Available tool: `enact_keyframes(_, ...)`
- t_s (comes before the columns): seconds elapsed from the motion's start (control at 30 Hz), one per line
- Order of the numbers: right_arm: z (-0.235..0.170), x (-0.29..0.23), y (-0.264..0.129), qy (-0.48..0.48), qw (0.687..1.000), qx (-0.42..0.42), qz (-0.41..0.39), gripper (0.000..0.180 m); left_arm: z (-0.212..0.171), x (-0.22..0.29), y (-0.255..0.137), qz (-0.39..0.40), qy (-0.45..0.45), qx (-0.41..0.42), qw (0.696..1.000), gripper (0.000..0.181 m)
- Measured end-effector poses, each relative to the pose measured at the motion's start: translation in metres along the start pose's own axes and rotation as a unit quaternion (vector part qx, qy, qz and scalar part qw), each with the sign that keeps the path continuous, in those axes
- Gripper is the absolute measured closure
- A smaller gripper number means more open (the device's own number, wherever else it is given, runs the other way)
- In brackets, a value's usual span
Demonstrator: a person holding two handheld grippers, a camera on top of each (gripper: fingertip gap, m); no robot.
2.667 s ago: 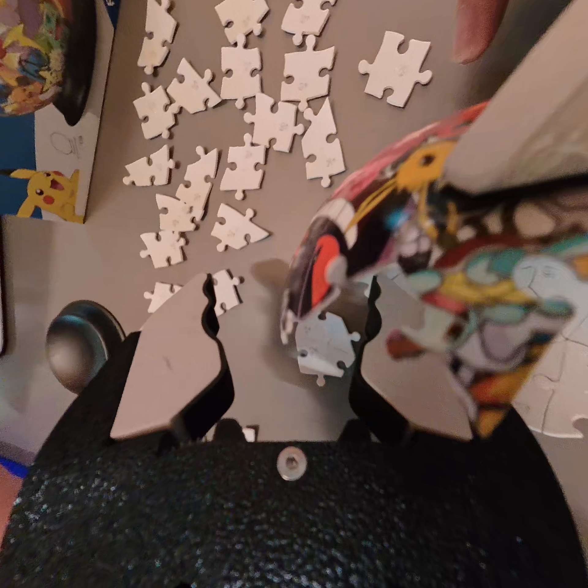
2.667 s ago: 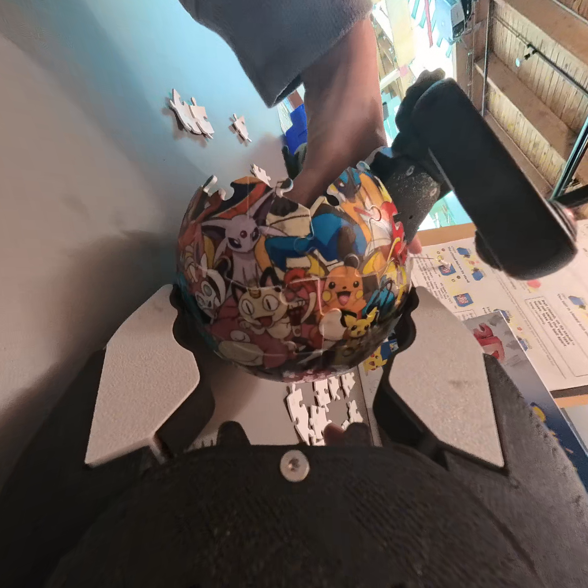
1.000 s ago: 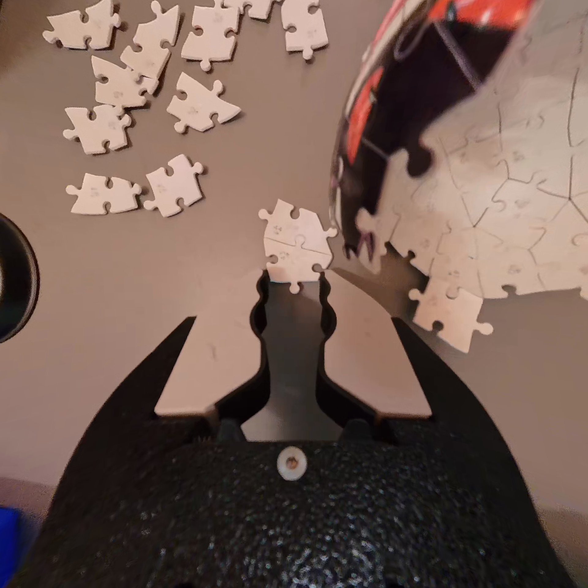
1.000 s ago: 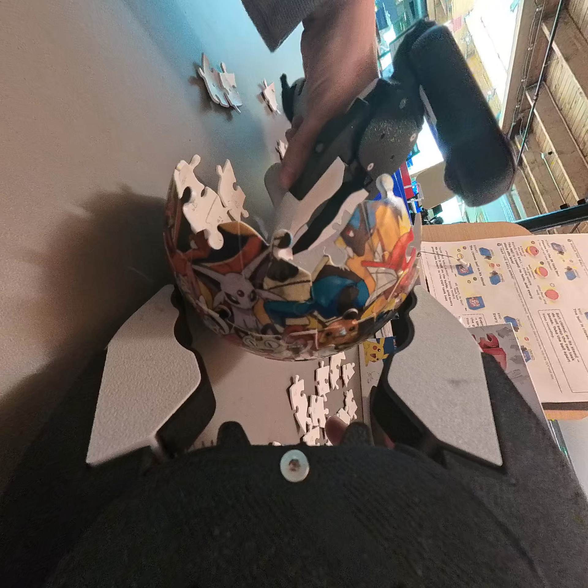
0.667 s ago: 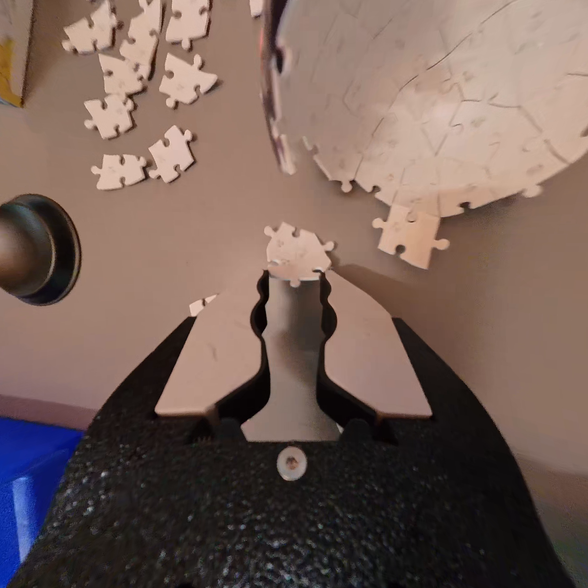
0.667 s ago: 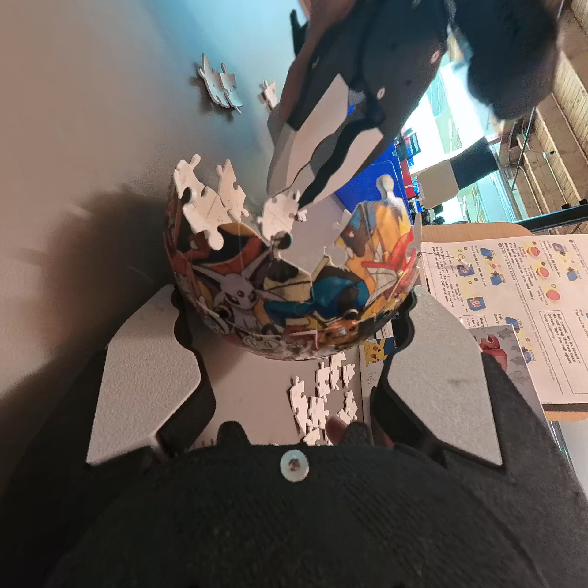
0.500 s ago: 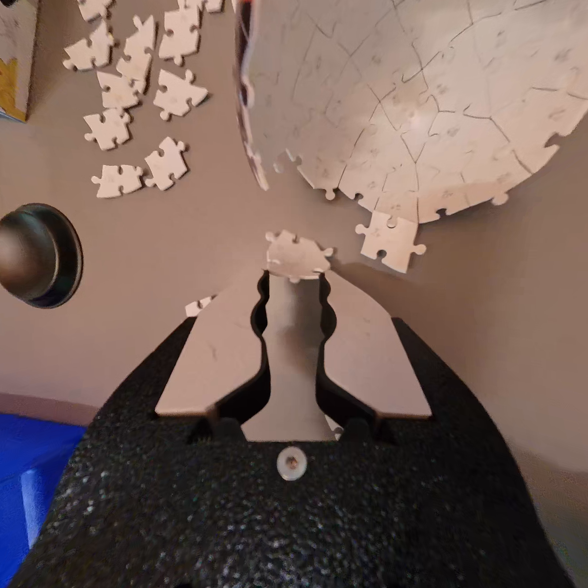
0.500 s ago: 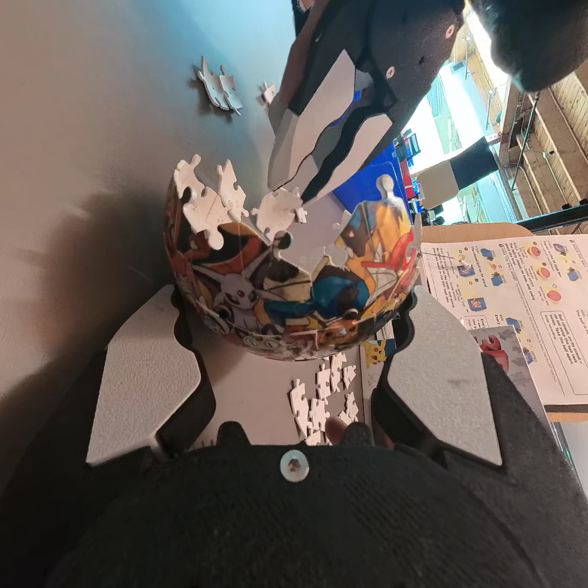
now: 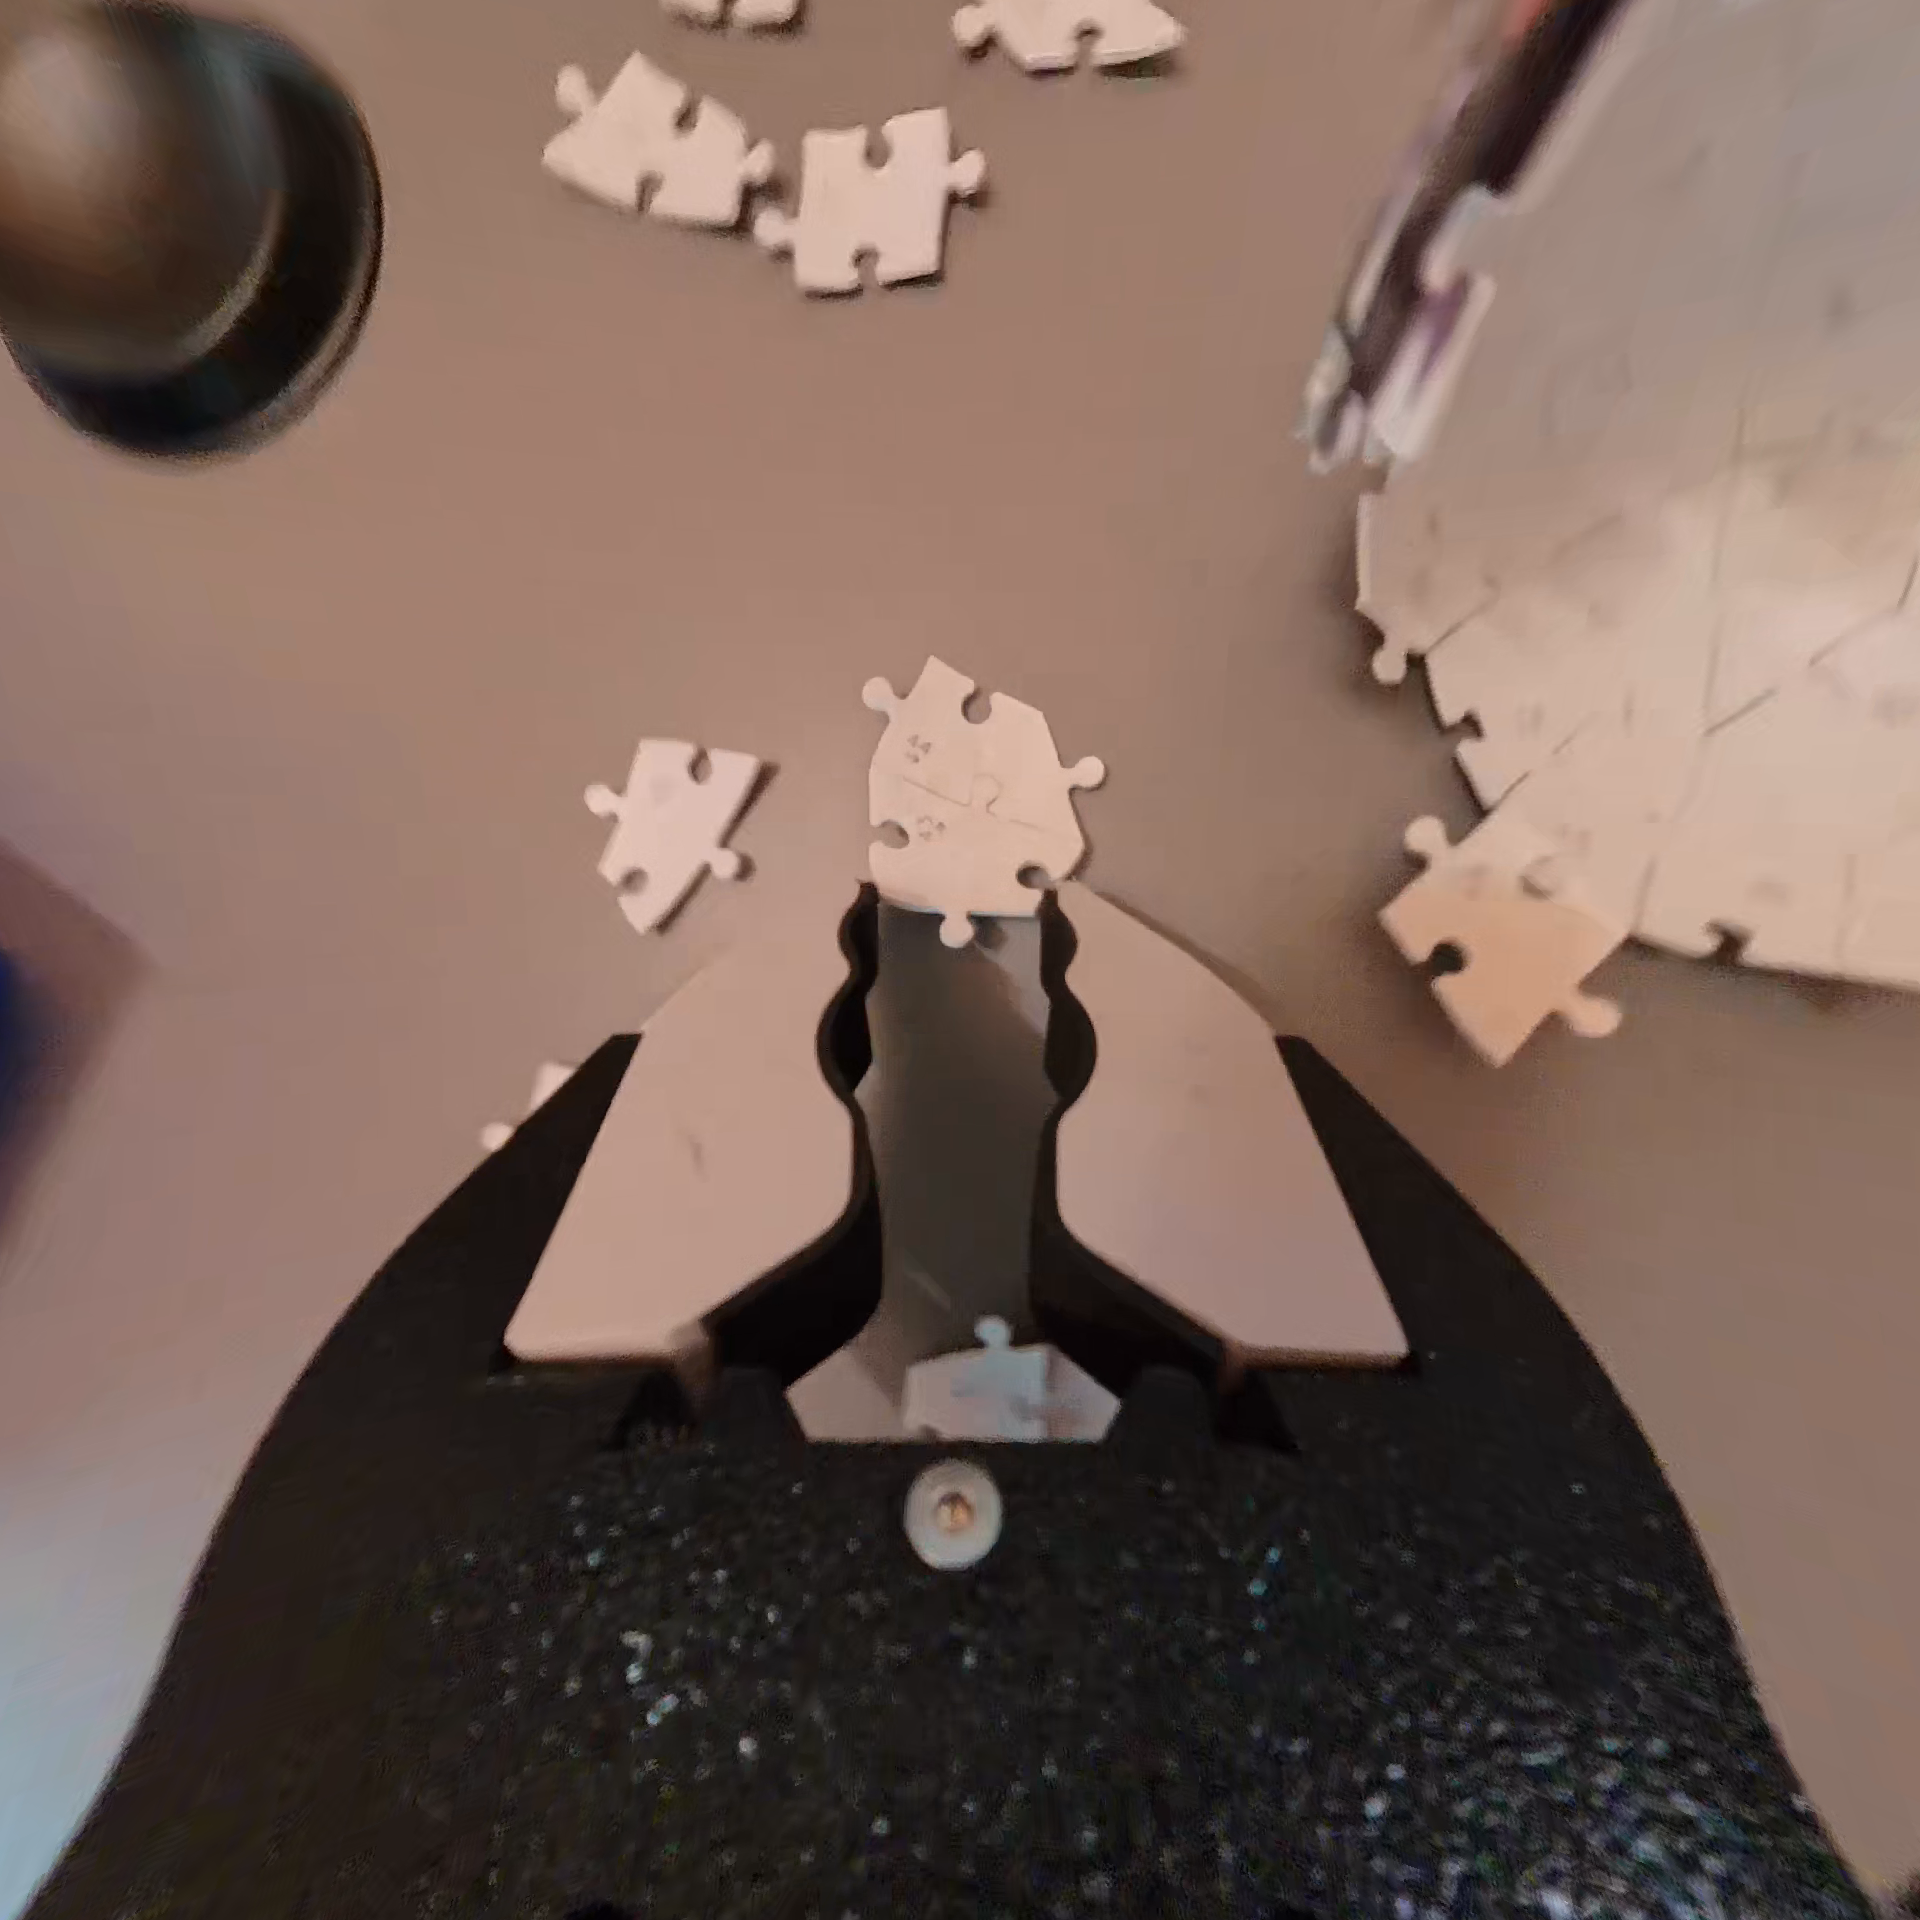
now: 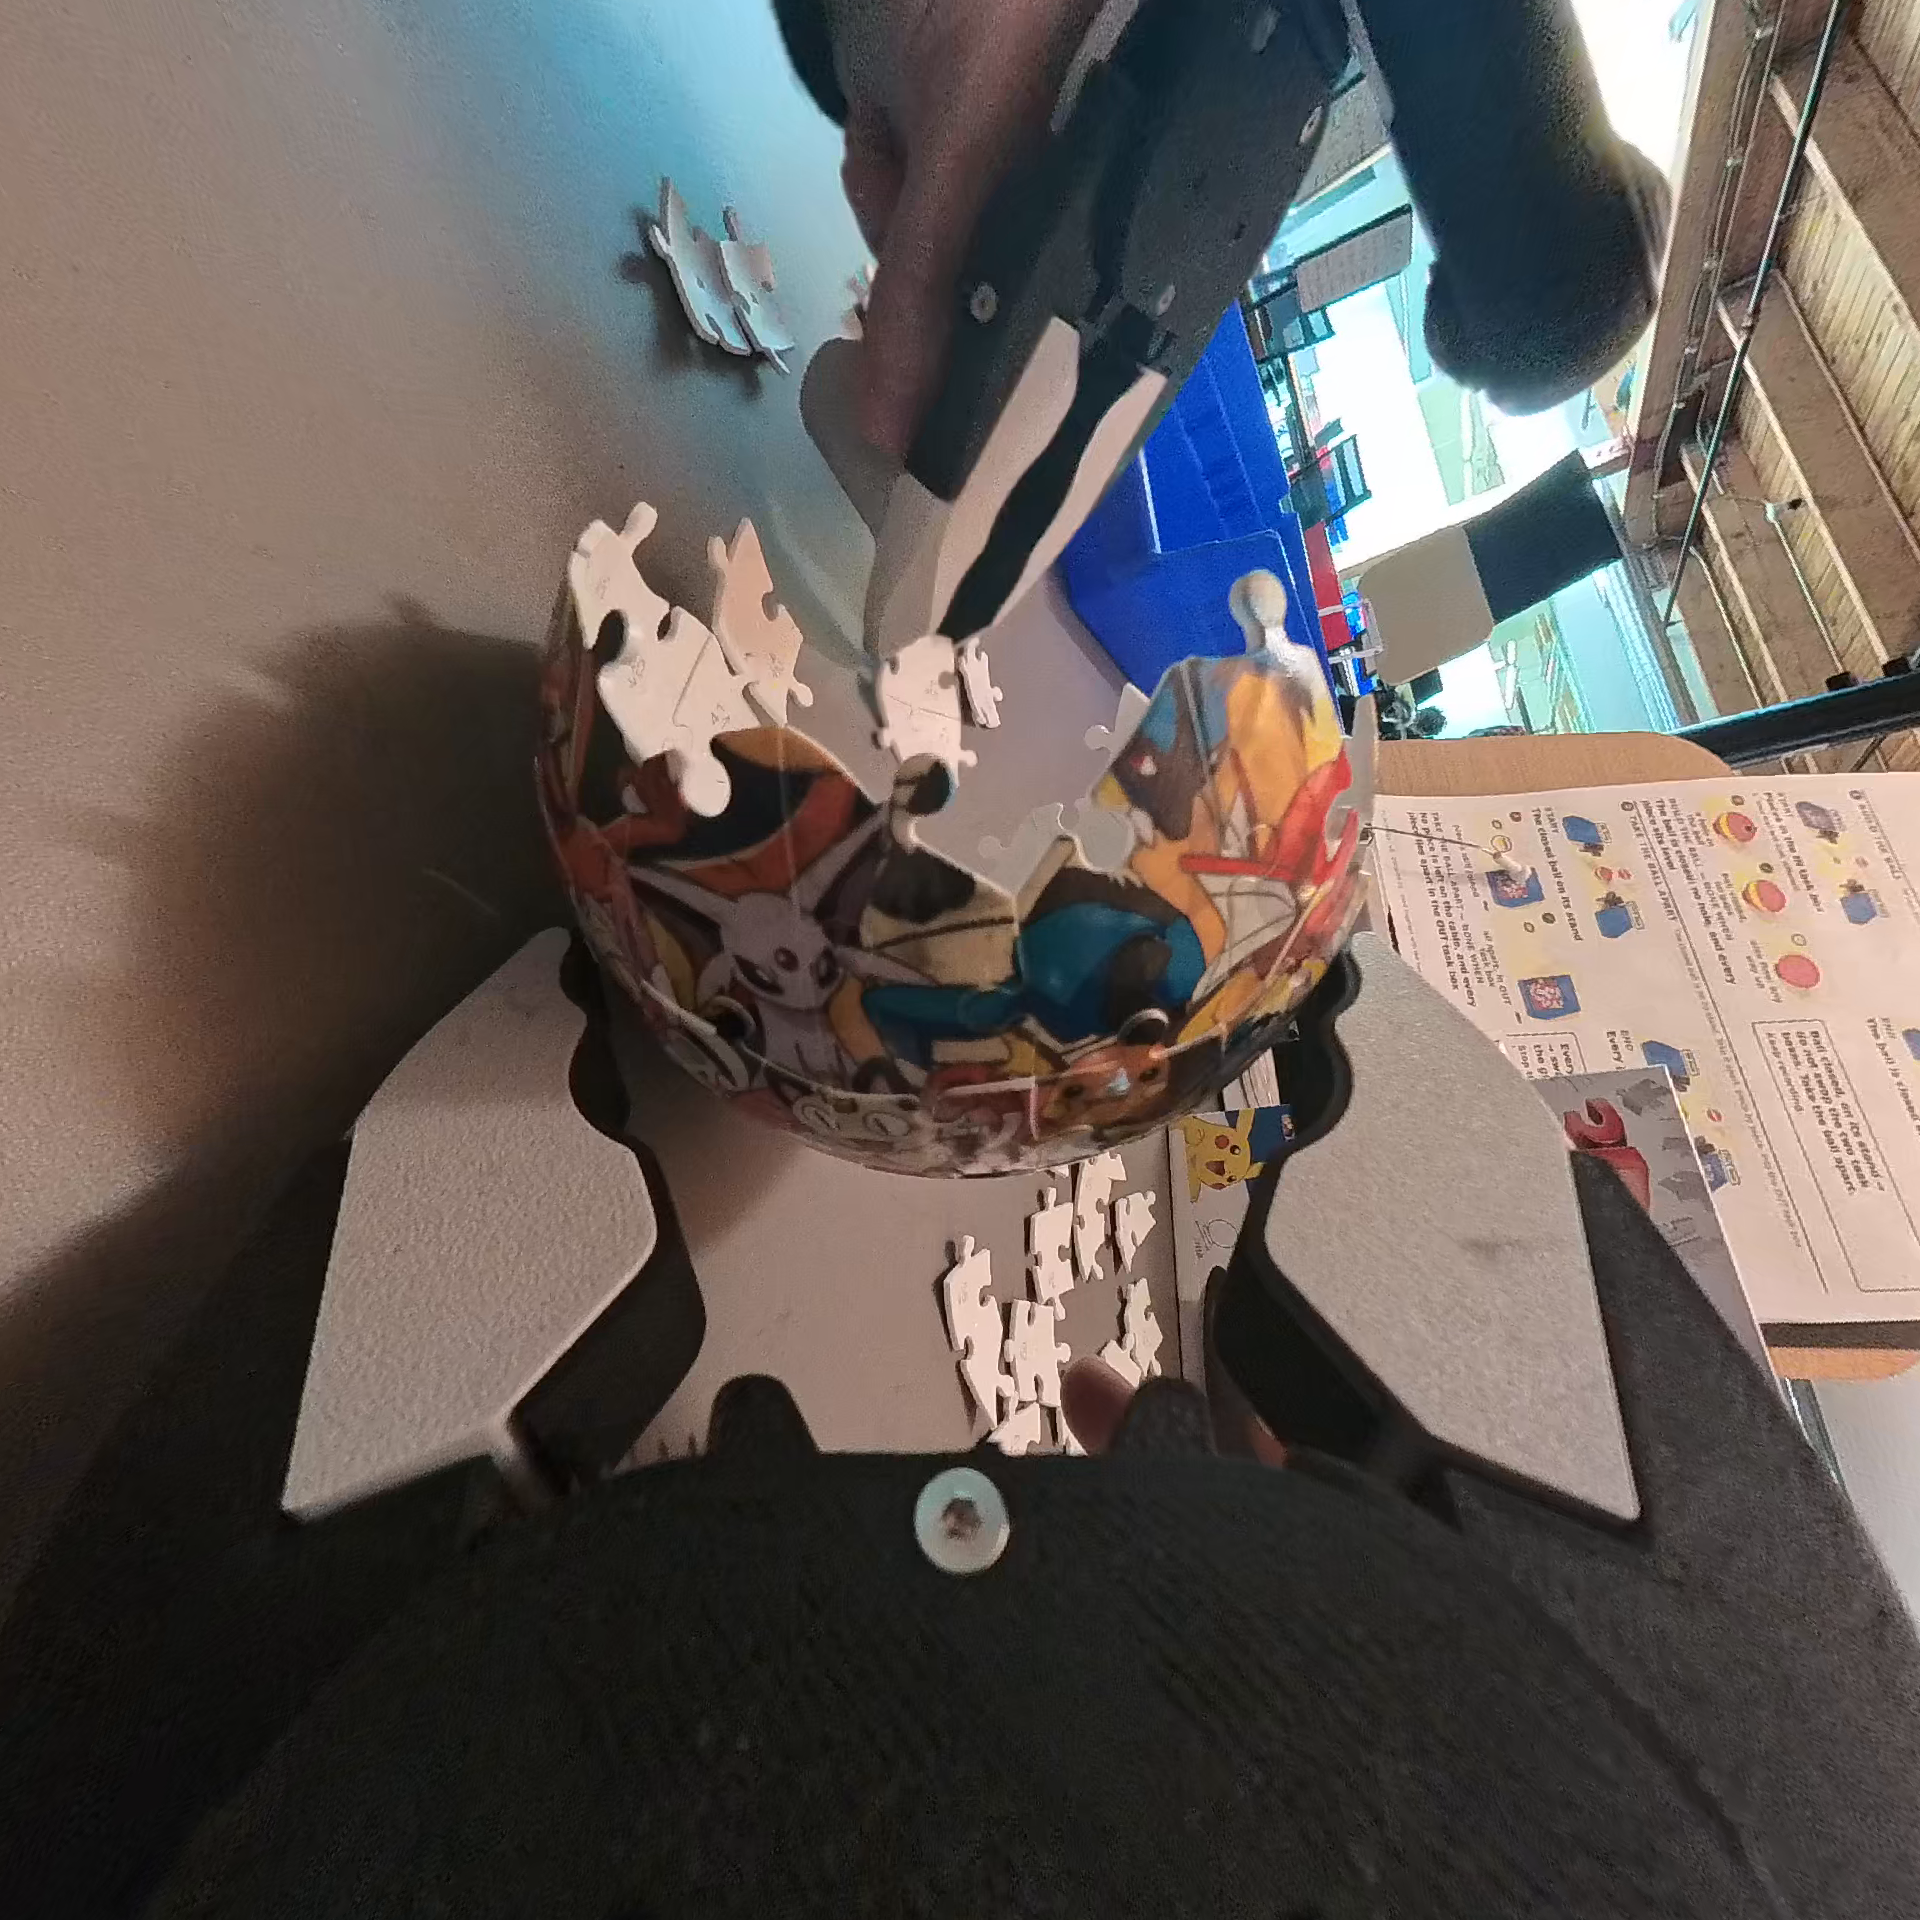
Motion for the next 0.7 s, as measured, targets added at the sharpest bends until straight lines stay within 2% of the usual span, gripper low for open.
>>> enact_keyframes(0.07, 0.000, 0.000, 0.000, 0.000, 1.000, 0.000, 0.000, 0.053, 0.000, 0.010, 0.000, -0.020, -0.056, -0.008, 0.998, 0.151)
enact_keyframes(0.13, 0.000, 0.000, 0.000, 0.000, 1.000, 0.000, 0.000, 0.053, 0.004, 0.020, -0.003, -0.053, -0.070, -0.005, 0.996, 0.141)
enact_keyframes(0.2, 0.000, 0.000, 0.000, 0.000, 1.000, 0.000, 0.000, 0.053, 0.012, 0.027, -0.009, -0.086, -0.058, 0.015, 0.994, 0.142)
enact_keyframes(0.3, -0.001, 0.000, 0.000, 0.001, 1.000, 0.000, 0.000, 0.053, 0.016, 0.021, -0.019, -0.086, -0.041, 0.027, 0.995, 0.142)
enact_keyframes(0.43, -0.001, 0.000, 0.000, 0.003, 1.000, 0.001, 0.001, 0.053, -0.002, 0.000, -0.010, -0.038, -0.025, -0.042, 0.998, 0.146)
enact_keyframes(0.5, -0.001, 0.000, 0.000, 0.003, 1.000, 0.001, 0.001, 0.053, -0.008, 0.004, -0.001, -0.055, -0.028, -0.058, 0.996, 0.149)
enact_keyframes(0.63, -0.001, 0.000, 0.000, 0.003, 1.000, 0.001, 0.000, 0.053, -0.001, 0.026, -0.004, -0.113, 0.002, -0.021, 0.993, 0.153)
enact_keyframes(0.7, -0.001, 0.000, 0.000, 0.003, 1.000, 0.002, 0.000, 0.053, -0.002, 0.027, -0.005, -0.109, 0.012, -0.023, 0.994, 0.155)
Point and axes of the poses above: each gripper's, where its closed fingertips meet, y out along the fingers, z out of its top, x = y × z across the jaws, the point moved 3 cm from there along -y, back along the fingers, and after that the axes turned 7 degrees about x, right-handed, at the moved point
